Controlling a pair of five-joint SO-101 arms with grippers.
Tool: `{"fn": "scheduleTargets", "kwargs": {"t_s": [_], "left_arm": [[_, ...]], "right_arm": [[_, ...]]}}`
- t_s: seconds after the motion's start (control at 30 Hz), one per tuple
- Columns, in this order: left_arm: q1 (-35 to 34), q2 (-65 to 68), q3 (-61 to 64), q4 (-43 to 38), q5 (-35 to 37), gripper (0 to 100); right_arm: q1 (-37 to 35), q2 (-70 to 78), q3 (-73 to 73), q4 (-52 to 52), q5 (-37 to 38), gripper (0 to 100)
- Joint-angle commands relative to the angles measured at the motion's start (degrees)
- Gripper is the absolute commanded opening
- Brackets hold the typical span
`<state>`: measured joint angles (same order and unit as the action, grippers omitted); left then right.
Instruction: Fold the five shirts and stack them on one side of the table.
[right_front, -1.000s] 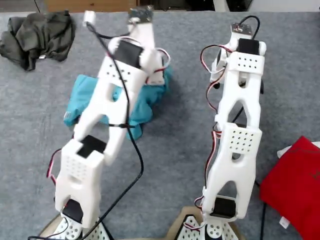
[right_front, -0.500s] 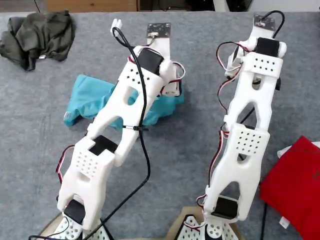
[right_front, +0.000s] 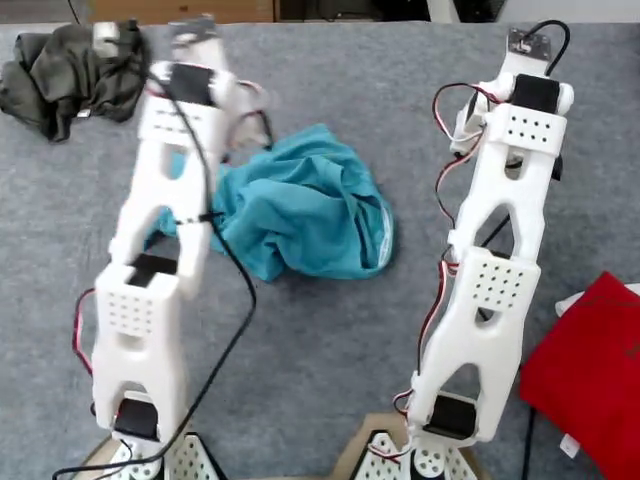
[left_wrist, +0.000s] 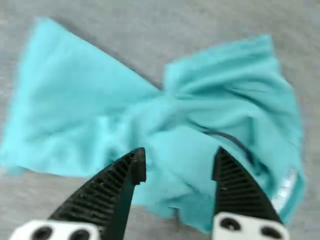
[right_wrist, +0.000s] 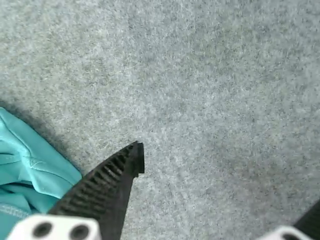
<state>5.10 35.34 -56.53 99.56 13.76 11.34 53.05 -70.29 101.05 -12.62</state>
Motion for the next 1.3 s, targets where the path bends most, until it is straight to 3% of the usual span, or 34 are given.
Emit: {"fn": "scheduleTargets", "kwargs": {"t_s": [0.0,0.13,0.47,0.87,1.03,1.27], "left_arm": [[-4.31,-0.92,1.41,1.23,-3.43,21],[-7.65,-0.92,7.21,1.23,-2.55,22],[-16.7,-1.8,15.3,1.41,8.62,23],[-24.88,-25.45,42.46,1.14,18.2,23],[-30.33,-25.01,46.24,-2.55,23.56,23],[-28.75,-17.36,46.24,-3.34,28.04,23]], "right_arm": [[-0.22,-4.62,-2.86,0.97,0.7,51.2],[-0.84,-4.62,-2.77,1.05,0.7,51.2],[-1.71,-4.62,-1.1,0.88,0.62,51.2],[-1.89,-4.53,-1.01,0.88,0.62,51.2],[-1.89,-4.53,-1.01,0.88,0.62,51.2],[-1.89,-4.44,-0.92,0.88,0.62,51.2]]}}
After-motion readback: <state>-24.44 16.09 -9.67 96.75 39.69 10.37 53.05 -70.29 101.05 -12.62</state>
